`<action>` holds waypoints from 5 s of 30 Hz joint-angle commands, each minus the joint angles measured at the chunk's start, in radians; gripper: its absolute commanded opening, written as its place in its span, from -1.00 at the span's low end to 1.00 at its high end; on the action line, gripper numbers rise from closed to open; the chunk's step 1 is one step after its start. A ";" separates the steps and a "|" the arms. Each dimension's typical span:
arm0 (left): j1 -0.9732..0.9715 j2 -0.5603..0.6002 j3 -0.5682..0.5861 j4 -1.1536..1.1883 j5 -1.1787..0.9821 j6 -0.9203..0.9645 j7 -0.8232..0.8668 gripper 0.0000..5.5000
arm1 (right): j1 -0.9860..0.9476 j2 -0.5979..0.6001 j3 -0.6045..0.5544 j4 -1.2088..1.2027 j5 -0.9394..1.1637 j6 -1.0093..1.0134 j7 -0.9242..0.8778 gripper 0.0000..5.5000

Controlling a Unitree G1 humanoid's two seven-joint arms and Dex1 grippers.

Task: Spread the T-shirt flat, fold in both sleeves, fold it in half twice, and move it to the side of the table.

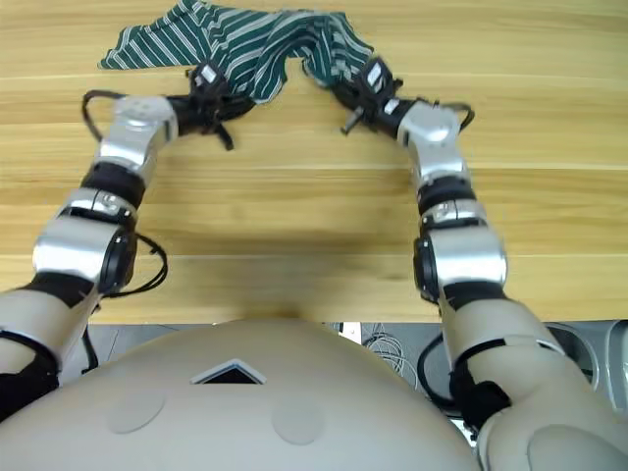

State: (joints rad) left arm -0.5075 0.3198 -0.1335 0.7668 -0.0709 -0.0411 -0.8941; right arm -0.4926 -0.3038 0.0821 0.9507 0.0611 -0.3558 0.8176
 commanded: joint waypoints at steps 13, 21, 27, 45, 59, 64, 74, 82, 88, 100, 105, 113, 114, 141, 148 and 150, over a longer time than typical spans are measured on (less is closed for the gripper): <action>1.193 0.436 0.391 -1.155 -0.506 0.234 -0.564 -1.00 | 0.846 -0.537 -0.239 -0.931 0.372 -0.028 0.568 -0.98; 1.292 0.452 0.277 -1.107 -0.279 0.040 -0.509 -1.00 | 1.032 -0.541 -0.229 -1.201 0.257 -0.012 0.462 -0.98; 1.239 0.392 0.255 -1.099 -0.289 0.027 -0.407 -1.00 | 0.954 -0.554 -0.169 -1.131 0.159 0.024 0.415 -0.60; 1.220 0.328 0.235 -1.198 -0.387 0.083 -0.247 -1.00 | 1.131 -0.598 -0.167 -1.477 -0.218 0.111 0.199 -0.34; 1.185 0.303 0.233 -1.197 -0.418 0.089 -0.210 -1.00 | 1.136 -0.637 -0.180 -1.455 -0.197 0.141 0.202 -0.99; 0.976 0.210 0.250 -1.203 -0.415 0.093 -0.033 -1.00 | 0.850 -0.563 -0.173 -1.414 0.045 0.134 0.168 -0.99; 0.077 0.326 0.376 -0.770 -0.556 0.219 0.212 -1.00 | -0.149 -0.339 -0.123 -0.745 0.333 0.357 0.064 -0.99; -0.217 0.312 0.322 -0.612 -0.564 0.300 0.118 -1.00 | -0.340 -0.330 -0.168 -0.614 0.402 0.473 0.146 -0.99; -1.002 0.229 0.065 0.445 -0.050 0.186 0.567 -1.00 | -1.060 -0.126 0.046 0.276 -0.025 0.416 -0.354 -0.99; -1.451 0.196 0.144 0.579 0.025 0.095 0.779 -1.00 | -1.432 -0.050 0.003 0.408 -0.149 0.353 -0.532 -0.99; -1.342 0.094 0.167 0.603 0.069 0.073 0.695 -1.00 | -1.184 -0.034 0.008 0.429 -0.213 0.320 -0.377 -0.99; -0.061 -0.059 -0.035 0.458 0.166 -0.264 0.150 -1.00 | -0.018 -0.031 0.046 0.110 -0.125 -0.201 -0.008 -0.99; 0.221 0.016 -0.018 0.283 0.095 -0.287 0.050 -1.00 | 0.216 -0.065 0.032 -0.085 -0.042 -0.233 0.056 -0.99; 0.950 0.218 0.602 -1.567 -1.059 -0.033 -0.111 -1.00 | 0.619 -0.400 -0.500 -1.372 0.907 0.224 0.255 -0.99; 0.241 0.177 0.331 -1.074 -0.708 0.133 0.264 -1.00 | 0.182 -0.367 -0.315 -1.020 0.549 0.285 0.019 -0.99; -0.047 0.156 0.258 -0.712 -0.560 0.151 0.297 -1.00 | -0.021 -0.348 -0.223 -0.787 0.395 0.294 -0.028 -0.99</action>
State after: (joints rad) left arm -0.2333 0.5000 0.2224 -0.3320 -0.8074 0.0602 -0.6561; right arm -0.2797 -0.6694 -0.2474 -0.0908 0.6391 -0.0893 0.8572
